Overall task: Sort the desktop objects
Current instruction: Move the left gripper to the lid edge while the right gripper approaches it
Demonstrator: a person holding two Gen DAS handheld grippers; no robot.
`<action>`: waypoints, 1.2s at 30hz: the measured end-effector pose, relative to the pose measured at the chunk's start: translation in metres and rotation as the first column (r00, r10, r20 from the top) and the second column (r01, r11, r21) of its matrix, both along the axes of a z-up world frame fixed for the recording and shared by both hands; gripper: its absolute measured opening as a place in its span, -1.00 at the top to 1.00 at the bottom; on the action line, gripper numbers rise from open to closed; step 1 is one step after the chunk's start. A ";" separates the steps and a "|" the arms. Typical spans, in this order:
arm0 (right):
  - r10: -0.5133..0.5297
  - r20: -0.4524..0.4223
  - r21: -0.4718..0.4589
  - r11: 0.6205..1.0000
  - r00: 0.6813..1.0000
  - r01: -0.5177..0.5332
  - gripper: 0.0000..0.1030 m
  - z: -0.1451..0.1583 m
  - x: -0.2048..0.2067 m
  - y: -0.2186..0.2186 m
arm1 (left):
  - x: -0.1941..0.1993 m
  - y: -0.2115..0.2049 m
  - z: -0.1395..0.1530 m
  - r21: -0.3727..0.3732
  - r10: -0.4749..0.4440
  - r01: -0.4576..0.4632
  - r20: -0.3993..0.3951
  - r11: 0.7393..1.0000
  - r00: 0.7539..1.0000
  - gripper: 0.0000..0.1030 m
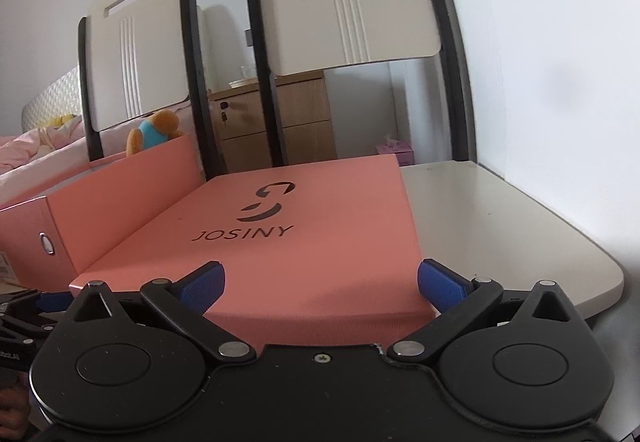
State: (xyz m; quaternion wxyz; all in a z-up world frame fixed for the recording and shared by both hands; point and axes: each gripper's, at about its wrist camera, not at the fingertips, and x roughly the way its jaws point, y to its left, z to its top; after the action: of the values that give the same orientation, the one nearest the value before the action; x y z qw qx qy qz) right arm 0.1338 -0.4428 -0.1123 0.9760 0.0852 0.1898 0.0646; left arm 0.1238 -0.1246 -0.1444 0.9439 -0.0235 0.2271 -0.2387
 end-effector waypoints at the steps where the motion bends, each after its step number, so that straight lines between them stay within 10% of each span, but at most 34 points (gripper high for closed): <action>1: 0.015 -0.001 0.007 1.000 1.000 -0.015 -0.99 0.000 0.000 0.001 | -0.001 0.000 0.000 -0.003 -0.007 0.007 -0.001 1.000 1.000 -1.00; 9: 0.100 0.039 -0.087 0.992 0.994 -0.097 -0.99 0.008 -0.012 0.020 | -0.009 -0.002 0.004 0.009 -0.034 0.034 0.012 0.999 0.999 -1.00; 36: 0.018 -0.088 0.085 0.996 0.996 -0.011 -1.00 -0.007 -0.005 -0.026 | -0.017 0.005 0.003 -0.004 -0.040 0.040 0.001 0.999 0.999 -1.00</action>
State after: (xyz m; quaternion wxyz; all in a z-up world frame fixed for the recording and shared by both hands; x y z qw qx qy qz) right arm 0.1285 -0.4684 -0.1189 0.9616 0.1276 0.2309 0.0756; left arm 0.1071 -0.1192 -0.1419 0.9389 -0.0209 0.2268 -0.2580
